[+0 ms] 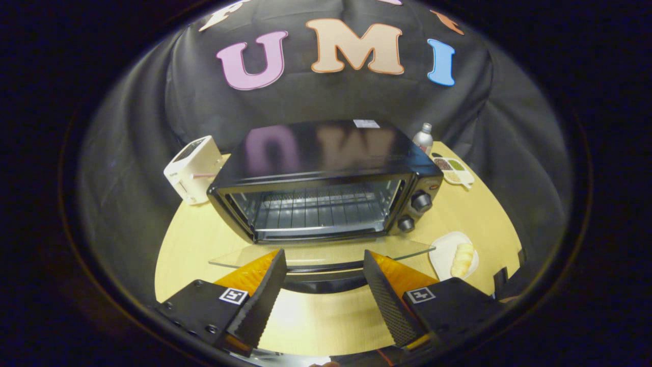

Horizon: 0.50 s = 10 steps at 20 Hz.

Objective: Open the toaster oven, put the food inside, and close the toaster oven door.

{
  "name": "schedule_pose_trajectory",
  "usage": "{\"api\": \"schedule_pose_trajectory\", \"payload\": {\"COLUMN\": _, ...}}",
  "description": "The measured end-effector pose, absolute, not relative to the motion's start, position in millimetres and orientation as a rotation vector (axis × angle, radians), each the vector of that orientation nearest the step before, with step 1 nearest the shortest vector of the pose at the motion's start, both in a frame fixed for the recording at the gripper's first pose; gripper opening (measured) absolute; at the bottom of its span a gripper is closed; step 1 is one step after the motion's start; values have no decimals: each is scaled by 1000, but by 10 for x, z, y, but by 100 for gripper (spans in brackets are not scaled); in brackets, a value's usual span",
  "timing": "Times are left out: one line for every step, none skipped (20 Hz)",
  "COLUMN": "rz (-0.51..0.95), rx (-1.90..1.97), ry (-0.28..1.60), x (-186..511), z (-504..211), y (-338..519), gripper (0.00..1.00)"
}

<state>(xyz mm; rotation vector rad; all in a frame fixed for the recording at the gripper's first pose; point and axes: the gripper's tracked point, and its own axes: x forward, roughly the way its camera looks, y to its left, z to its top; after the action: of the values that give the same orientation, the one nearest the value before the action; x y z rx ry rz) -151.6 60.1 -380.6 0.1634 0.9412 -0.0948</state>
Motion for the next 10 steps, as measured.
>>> {"api": "schedule_pose_trajectory", "payload": {"rz": -91, "rx": 149, "ry": 954, "x": -1560, "z": -3837, "y": 602, "gripper": 97}}
{"api": "schedule_pose_trajectory", "payload": {"rz": -86, "rx": 134, "ry": 963, "x": -1609, "z": -3870, "y": 604, "gripper": 97}}
{"api": "schedule_pose_trajectory", "payload": {"rz": -81, "rx": 120, "ry": 977, "x": -1656, "z": -3912, "y": 609, "gripper": 97}}
{"api": "schedule_pose_trajectory", "payload": {"rz": -75, "rx": 108, "ry": 993, "x": -1708, "z": -3972, "y": 621, "gripper": 97}}
{"api": "schedule_pose_trajectory", "payload": {"rz": -61, "rx": 97, "ry": 1021, "x": -1759, "z": -4050, "y": 648, "gripper": 97}}
{"api": "schedule_pose_trajectory", "payload": {"rz": -57, "rx": 81, "ry": 1043, "x": -1818, "z": -4145, "y": 648, "gripper": 97}}
{"api": "schedule_pose_trajectory", "payload": {"rz": -53, "rx": 68, "ry": 1060, "x": -1848, "z": -4231, "y": 646, "gripper": 97}}
{"api": "schedule_pose_trajectory", "payload": {"rz": -49, "rx": 62, "ry": 1077, "x": -1866, "z": -4324, "y": 650, "gripper": 97}}
{"api": "schedule_pose_trajectory", "payload": {"rz": -50, "rx": 64, "ry": 1092, "x": -1877, "z": -4413, "y": 656, "gripper": 97}}
{"api": "schedule_pose_trajectory", "payload": {"rz": -53, "rx": 69, "ry": 1113, "x": -1915, "z": -4507, "y": 663, "gripper": 97}}
